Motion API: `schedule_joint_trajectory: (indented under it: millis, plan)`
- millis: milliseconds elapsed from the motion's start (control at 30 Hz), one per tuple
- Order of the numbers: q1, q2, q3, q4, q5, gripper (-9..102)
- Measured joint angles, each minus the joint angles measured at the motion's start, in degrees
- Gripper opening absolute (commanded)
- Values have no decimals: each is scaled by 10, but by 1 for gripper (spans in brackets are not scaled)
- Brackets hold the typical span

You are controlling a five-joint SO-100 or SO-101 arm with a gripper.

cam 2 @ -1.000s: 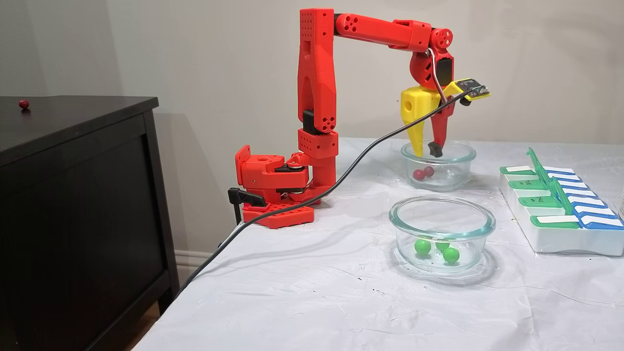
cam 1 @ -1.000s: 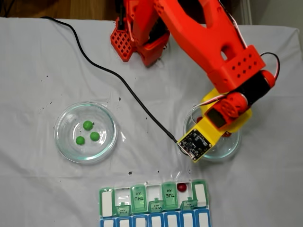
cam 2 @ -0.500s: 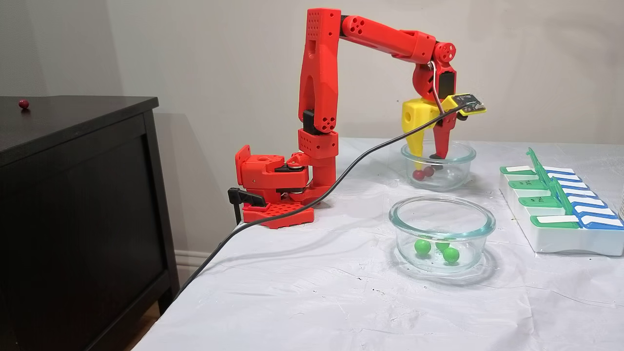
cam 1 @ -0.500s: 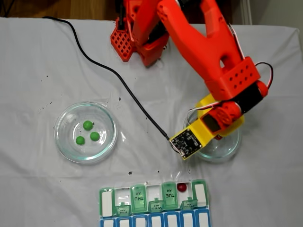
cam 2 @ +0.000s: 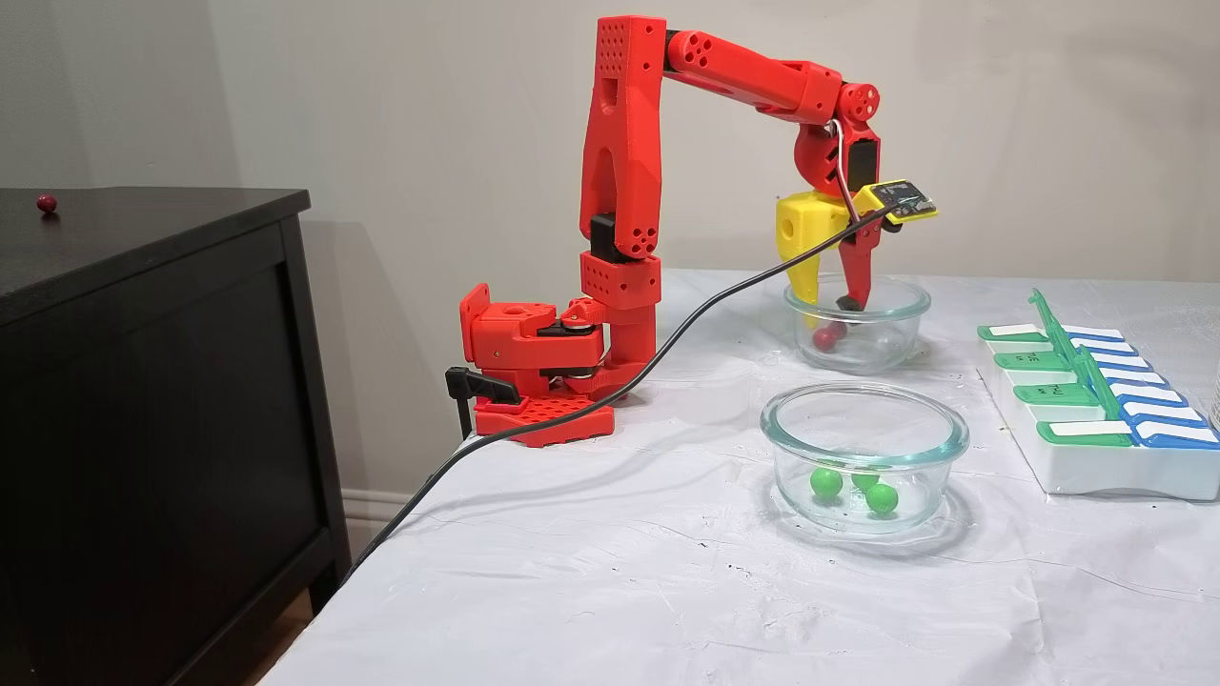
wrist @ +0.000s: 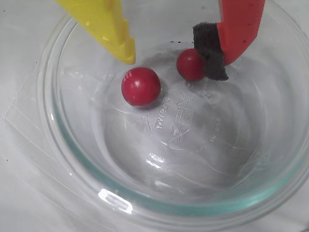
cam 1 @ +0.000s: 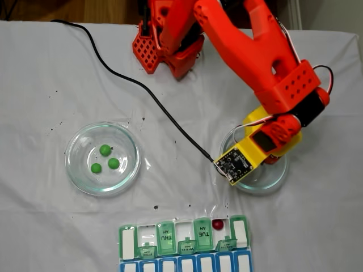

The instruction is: Sort medicines into box.

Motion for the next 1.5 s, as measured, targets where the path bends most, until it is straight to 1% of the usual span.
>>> schedule_joint_trajectory:
  millis: [233, 433, 767, 1100, 1233, 1367, 1500]
  plan:
    - [-1, 0, 0, -4, 0, 25]
    - [-1, -17, 3, -13, 0, 27]
    - [-11, -40, 6, -13, 0, 27]
    - [-25, -40, -6, 18, 24, 28]
    - [-39, -41, -24, 41, 50, 31]
    - [-52, -41, -36, 64, 75, 31]
    - [-59, -55, -41, 72, 89, 34]
